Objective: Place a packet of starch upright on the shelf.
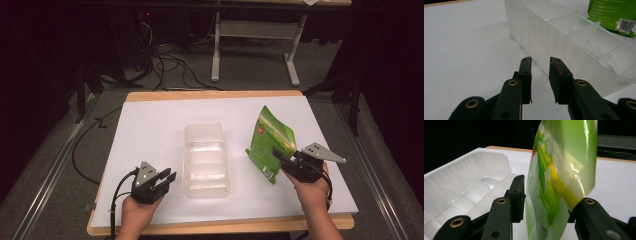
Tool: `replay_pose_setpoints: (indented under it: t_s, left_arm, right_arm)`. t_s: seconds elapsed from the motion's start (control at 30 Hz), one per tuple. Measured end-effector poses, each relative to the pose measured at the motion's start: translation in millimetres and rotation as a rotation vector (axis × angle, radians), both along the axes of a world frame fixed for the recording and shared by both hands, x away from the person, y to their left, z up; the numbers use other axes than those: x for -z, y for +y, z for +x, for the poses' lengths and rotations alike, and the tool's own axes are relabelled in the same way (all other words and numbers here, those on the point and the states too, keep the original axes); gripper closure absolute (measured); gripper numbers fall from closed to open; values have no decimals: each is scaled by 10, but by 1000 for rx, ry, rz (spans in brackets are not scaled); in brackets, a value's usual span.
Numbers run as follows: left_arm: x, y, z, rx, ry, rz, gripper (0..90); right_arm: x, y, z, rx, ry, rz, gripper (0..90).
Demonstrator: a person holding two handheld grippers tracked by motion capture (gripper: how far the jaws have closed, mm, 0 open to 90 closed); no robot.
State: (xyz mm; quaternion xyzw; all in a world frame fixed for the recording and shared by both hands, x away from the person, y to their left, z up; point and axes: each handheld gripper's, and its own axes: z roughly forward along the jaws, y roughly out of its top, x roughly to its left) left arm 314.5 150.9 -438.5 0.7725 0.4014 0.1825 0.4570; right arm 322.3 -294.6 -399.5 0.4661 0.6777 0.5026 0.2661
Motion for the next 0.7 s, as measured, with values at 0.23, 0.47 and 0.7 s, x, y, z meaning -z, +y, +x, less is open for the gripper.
replay_pose_setpoints:
  t_s: [0.23,0.47,0.7]
  left_arm:
    - [-4,2,-4,0,-1,-2,723]
    - [-3,1,-5,1,-3,-2,717]
    - [-2,3,-9,-12,-15,2,676]
  right_arm:
    - [102,-3,64,-37,36,17,664]
    - [136,39,105,-15,45,31,765]
    - [131,50,105,16,54,21,822]
